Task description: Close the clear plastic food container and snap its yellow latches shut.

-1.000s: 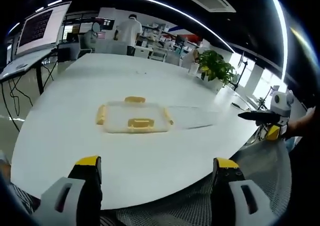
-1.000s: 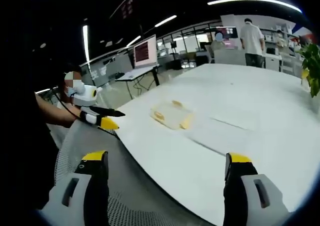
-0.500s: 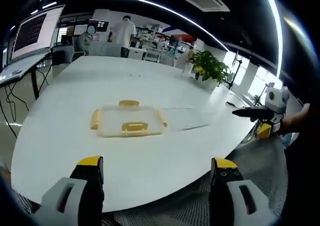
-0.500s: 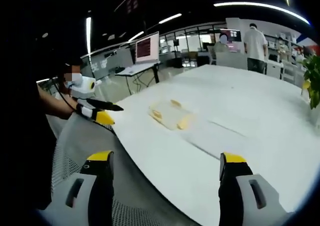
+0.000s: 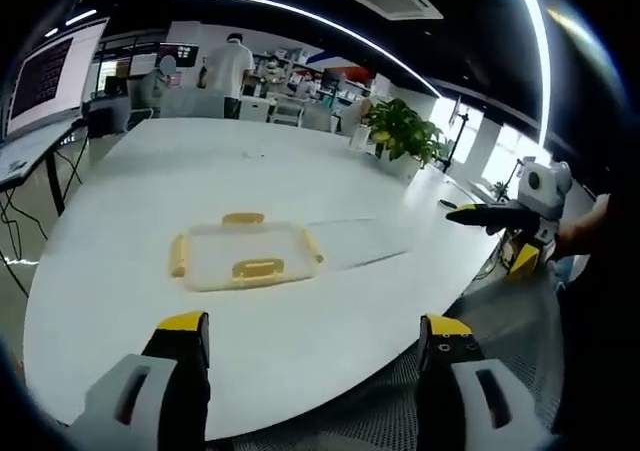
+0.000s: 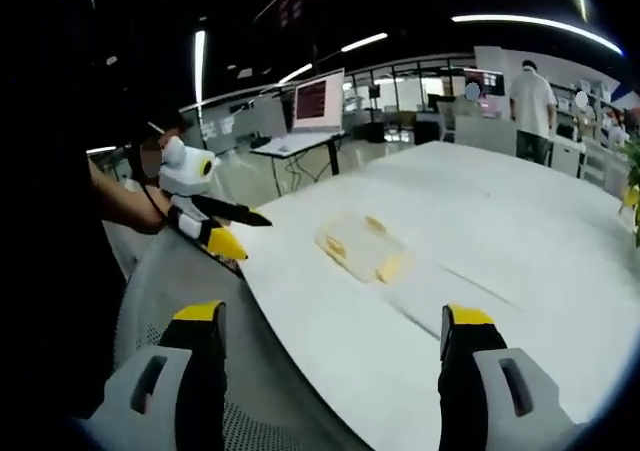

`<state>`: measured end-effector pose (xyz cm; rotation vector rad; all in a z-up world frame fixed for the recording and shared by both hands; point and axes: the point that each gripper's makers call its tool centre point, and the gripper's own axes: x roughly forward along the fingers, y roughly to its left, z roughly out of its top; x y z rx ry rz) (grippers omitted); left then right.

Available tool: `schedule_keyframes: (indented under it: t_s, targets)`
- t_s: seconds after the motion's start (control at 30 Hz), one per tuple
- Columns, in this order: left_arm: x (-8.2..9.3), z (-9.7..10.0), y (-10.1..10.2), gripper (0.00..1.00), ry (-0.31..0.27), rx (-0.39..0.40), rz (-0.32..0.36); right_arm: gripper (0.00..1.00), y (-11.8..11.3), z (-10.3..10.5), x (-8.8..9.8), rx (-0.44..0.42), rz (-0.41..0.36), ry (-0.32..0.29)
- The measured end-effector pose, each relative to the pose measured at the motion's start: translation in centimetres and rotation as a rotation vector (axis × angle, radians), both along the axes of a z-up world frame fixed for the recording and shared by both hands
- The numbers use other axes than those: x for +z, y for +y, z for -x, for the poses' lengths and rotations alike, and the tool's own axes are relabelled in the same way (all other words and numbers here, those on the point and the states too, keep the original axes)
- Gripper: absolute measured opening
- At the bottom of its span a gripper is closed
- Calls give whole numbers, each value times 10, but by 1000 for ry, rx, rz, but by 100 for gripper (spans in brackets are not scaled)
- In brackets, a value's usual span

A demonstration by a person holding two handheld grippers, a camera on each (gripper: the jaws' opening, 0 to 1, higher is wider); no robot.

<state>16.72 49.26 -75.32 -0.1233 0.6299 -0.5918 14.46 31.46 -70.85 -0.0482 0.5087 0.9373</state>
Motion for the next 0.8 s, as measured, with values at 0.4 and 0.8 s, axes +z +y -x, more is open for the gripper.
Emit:
schedule_keyframes:
  t_s: [0.4,0.8]
  targets:
    - [0,-2,5,83,1,-13,-10,84,12,-12,-2,-19,-43,19]
    - [2,-15,12,84,13,-21,11,82,23,-25,-1,-7,-34,11]
